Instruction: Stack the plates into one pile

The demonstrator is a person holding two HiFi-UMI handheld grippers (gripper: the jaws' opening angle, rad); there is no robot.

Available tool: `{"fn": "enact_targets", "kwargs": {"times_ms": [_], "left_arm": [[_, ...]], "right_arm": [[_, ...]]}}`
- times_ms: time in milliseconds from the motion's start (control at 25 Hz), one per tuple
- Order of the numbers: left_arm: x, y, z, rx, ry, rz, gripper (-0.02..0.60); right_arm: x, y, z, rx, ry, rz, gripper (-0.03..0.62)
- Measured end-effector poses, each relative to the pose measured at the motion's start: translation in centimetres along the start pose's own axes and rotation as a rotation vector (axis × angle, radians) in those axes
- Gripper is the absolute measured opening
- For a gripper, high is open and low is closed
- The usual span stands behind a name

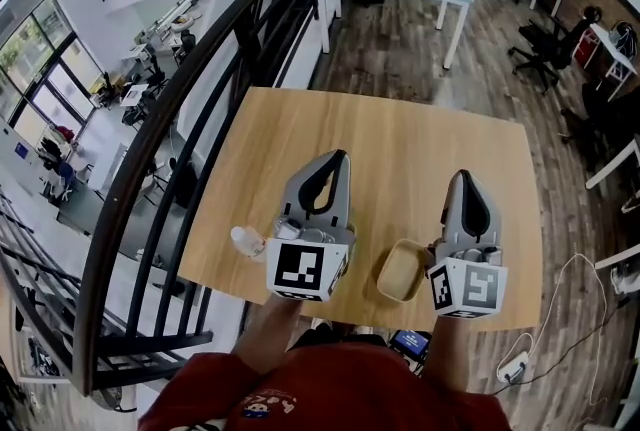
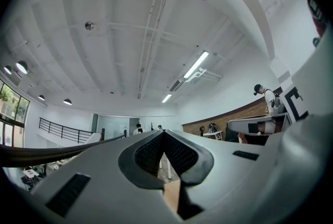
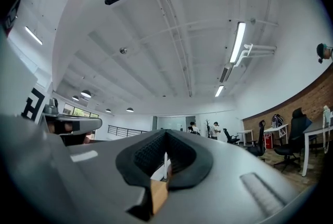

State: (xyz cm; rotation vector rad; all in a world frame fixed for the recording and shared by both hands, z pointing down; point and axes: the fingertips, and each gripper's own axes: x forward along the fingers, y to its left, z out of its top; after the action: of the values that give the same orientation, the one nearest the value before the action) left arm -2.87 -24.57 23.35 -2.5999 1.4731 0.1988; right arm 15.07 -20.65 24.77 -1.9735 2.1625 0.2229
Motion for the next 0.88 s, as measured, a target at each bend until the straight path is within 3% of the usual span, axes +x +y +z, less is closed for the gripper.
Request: {"fn": "enact_targets", "kwargs": {"times_ms": [440, 720, 880], "left_arm": [[-0.4, 2.3, -0.8, -0.01, 0.009, 0.01, 0.005], [-1.0, 3.1, -2.6, -0.001, 0.068, 0.03, 0.005], [-2.7, 3.9, -5.1, -0.008, 0.129, 0.042, 0.006]], "right_arm": [[1.2, 2.1, -0.7, 0.008, 0.011, 0.019, 0.008], [1.9, 3.9, -1.2, 0.003, 0.056, 0.057, 0.009], [1.5, 5.3, -4.0, 0.048, 0.114, 0.061, 0.009]]}}
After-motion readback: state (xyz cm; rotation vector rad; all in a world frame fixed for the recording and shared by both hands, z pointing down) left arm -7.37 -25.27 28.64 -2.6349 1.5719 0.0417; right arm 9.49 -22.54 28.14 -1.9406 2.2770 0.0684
